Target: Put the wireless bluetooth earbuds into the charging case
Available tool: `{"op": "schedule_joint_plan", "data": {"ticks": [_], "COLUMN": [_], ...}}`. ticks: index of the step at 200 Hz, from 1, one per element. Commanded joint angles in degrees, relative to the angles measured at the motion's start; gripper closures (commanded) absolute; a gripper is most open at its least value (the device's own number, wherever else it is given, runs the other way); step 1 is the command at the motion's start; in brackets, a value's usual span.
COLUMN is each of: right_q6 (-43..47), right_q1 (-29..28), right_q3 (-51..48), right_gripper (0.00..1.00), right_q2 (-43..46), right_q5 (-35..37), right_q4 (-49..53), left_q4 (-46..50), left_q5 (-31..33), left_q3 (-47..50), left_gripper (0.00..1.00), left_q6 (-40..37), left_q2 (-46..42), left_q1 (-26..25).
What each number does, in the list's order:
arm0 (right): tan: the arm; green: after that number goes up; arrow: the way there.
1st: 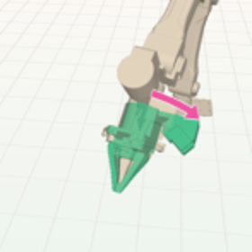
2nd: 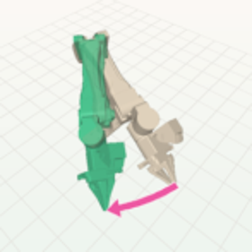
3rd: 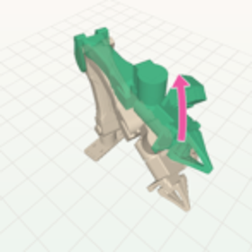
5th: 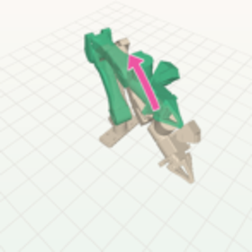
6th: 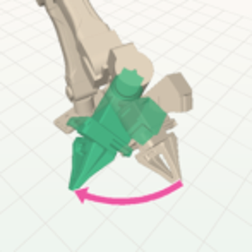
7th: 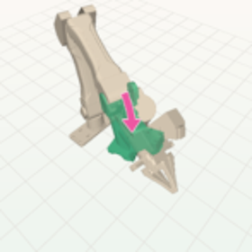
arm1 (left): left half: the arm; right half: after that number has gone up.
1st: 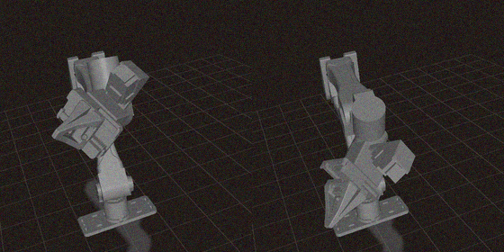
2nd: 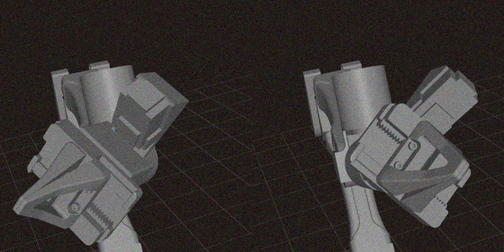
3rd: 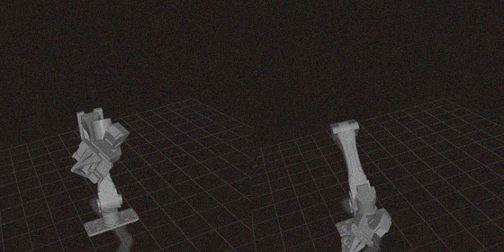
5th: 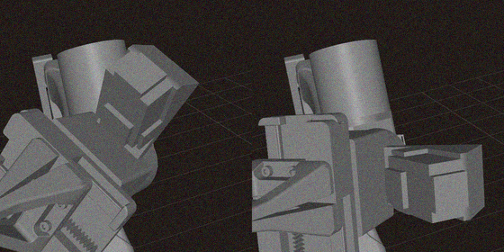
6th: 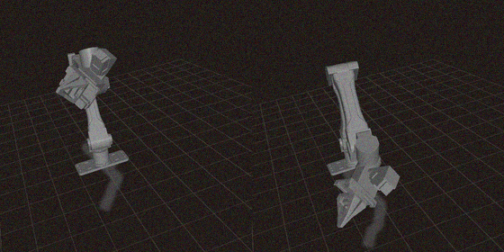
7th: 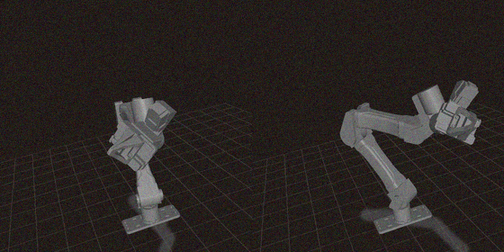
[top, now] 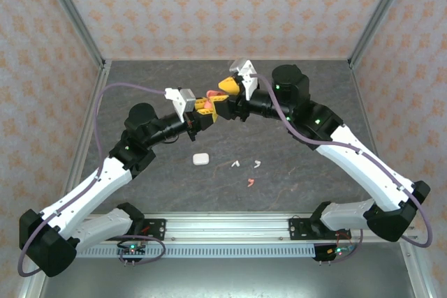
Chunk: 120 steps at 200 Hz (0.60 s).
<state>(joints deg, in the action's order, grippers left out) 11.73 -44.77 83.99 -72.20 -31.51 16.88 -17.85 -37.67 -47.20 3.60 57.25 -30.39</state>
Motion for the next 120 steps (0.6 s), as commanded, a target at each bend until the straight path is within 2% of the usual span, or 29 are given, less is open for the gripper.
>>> {"op": "schedule_joint_plan", "data": {"ticks": [1, 24, 79, 120], "right_q6": [-1.0, -1.4, -4.2, -10.1], "right_q1": [0.6, 0.7, 0.8, 0.8], "right_q3": [2.3, 2.5, 0.2, -5.1], "right_gripper": [0.39, 0.34, 0.33, 0.32], "right_q2": [0.8, 1.7, 3.2, 3.7], "right_q5": [-0.7, 1.8, 13.6, 19.0], "right_q4": [0.6, 1.7, 7.9, 12.7], "left_q4": [-2.9, -3.2, -2.9, -1.1], "left_q5": [0.3, 2.3, 8.4, 10.3], "left_q3": [-1.0, -0.2, 1.6, 1.7], "left_gripper": [1.00, 1.00, 1.00, 1.00], "left_q6": [0.5, 0.3, -0.7, -2.4], "left_q2": [-1.5, -2.4, -4.7, -6.3], "left_q1": [-0.3, -0.3, -0.3, -0.3]}}
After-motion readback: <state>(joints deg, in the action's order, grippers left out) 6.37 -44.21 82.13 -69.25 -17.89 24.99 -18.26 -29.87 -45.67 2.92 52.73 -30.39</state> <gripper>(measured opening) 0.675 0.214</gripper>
